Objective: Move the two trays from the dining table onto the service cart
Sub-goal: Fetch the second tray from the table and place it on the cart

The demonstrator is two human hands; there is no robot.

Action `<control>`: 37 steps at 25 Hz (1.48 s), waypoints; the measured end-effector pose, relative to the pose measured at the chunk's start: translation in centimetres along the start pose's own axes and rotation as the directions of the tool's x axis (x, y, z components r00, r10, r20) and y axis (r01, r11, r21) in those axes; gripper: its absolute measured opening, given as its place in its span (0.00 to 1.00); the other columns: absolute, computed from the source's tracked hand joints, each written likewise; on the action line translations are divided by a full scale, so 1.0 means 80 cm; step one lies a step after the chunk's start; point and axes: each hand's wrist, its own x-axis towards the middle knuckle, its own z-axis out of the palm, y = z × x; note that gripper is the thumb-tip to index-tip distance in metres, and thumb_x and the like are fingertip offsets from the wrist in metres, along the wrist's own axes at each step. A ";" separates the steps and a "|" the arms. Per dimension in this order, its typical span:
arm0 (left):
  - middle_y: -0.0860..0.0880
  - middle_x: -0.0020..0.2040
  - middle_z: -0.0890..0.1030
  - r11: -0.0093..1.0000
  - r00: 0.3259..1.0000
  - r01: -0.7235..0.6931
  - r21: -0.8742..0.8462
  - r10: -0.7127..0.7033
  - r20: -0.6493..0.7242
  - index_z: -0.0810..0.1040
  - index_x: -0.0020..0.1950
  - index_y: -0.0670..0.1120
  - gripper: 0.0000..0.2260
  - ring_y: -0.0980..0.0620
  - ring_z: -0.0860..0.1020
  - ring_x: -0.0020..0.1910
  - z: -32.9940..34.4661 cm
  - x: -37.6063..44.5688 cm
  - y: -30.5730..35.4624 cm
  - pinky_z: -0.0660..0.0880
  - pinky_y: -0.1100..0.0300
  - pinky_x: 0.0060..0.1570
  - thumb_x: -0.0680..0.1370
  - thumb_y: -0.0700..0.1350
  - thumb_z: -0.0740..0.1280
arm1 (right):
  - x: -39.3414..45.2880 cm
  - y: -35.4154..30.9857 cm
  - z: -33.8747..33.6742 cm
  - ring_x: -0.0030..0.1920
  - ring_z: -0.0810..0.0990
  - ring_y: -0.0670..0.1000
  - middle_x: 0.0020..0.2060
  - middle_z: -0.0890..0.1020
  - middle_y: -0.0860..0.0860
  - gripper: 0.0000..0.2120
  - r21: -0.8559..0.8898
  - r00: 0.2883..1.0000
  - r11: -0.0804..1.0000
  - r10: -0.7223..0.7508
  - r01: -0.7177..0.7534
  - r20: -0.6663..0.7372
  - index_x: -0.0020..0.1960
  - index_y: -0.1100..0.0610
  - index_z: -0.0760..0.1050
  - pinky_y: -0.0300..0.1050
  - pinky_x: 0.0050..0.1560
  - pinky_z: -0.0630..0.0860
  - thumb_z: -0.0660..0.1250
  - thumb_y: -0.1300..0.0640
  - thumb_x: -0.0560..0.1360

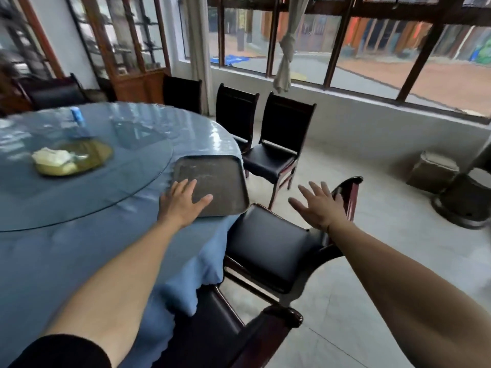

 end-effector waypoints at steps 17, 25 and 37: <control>0.49 0.81 0.57 0.930 0.929 0.367 0.024 -0.367 0.040 0.57 0.81 0.52 0.37 0.49 0.55 0.79 0.054 0.106 -0.084 0.52 0.42 0.75 0.77 0.70 0.54 | 0.251 -0.089 0.102 0.79 0.47 0.56 0.79 0.55 0.51 0.36 0.060 0.961 0.973 -0.231 0.224 0.152 0.78 0.46 0.56 0.68 0.73 0.51 0.45 0.28 0.76; 0.49 0.81 0.57 0.894 0.888 0.444 0.055 -0.447 0.110 0.57 0.81 0.52 0.37 0.49 0.53 0.79 0.118 0.215 -0.102 0.54 0.42 0.75 0.77 0.70 0.55 | 0.377 -0.091 0.169 0.78 0.49 0.59 0.80 0.54 0.53 0.37 0.025 0.952 0.977 -0.213 0.213 0.222 0.79 0.46 0.53 0.69 0.72 0.53 0.43 0.27 0.76; 0.42 0.80 0.59 0.766 0.755 0.639 -0.076 -0.605 0.254 0.55 0.81 0.44 0.38 0.41 0.59 0.78 0.223 0.356 -0.198 0.59 0.46 0.74 0.79 0.66 0.59 | 0.530 -0.158 0.311 0.71 0.66 0.64 0.74 0.63 0.61 0.38 0.316 0.930 0.948 -0.147 0.035 0.336 0.77 0.61 0.57 0.59 0.70 0.65 0.52 0.34 0.79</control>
